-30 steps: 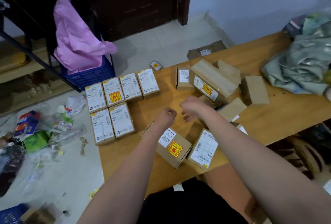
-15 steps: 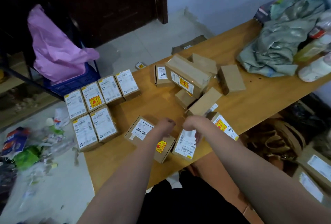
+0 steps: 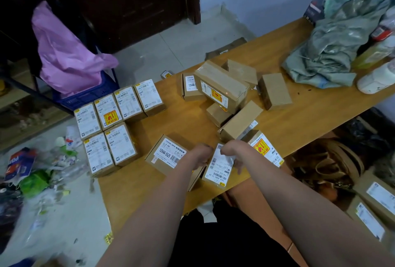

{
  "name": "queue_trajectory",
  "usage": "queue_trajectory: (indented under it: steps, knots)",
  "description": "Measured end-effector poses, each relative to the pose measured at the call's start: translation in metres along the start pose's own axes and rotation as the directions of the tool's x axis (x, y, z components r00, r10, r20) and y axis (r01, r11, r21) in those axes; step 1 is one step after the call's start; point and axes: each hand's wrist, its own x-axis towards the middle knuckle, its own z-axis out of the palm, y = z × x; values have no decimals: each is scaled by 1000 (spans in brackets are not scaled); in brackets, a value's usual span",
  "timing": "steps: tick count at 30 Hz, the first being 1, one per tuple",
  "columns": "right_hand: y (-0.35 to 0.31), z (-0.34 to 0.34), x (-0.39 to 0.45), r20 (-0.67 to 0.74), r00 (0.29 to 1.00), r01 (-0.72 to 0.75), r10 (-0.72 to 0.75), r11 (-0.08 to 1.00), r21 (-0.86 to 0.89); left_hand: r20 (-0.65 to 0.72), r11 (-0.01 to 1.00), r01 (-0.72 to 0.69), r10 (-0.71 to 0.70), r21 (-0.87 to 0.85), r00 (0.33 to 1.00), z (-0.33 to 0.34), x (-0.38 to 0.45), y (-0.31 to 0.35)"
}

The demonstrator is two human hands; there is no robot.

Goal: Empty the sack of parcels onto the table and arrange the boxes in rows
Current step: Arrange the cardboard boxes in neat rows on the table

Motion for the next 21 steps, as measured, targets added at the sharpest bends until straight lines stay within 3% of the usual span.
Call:
queue_trajectory:
  steps: [4, 12, 15, 21]
  knots:
    - [-3, 2, 0, 115, 989, -99, 95, 995, 28, 63, 999, -20, 22, -31, 998, 1, -2, 1]
    - [-19, -4, 6, 171, 985, -27, 19, 999, 40, 0, 998, -56, 56, -16, 998, -13, 0, 10]
    - [-28, -5, 4, 190, 982, -1, 7, 999, -35, -49, 999, -50, 50, -9, 998, -20, 1, 9]
    - [-39, -5, -10, 132, 991, 45, -38, 998, -51, -94, 982, -50, 34, -181, 995, -32, 1, -4]
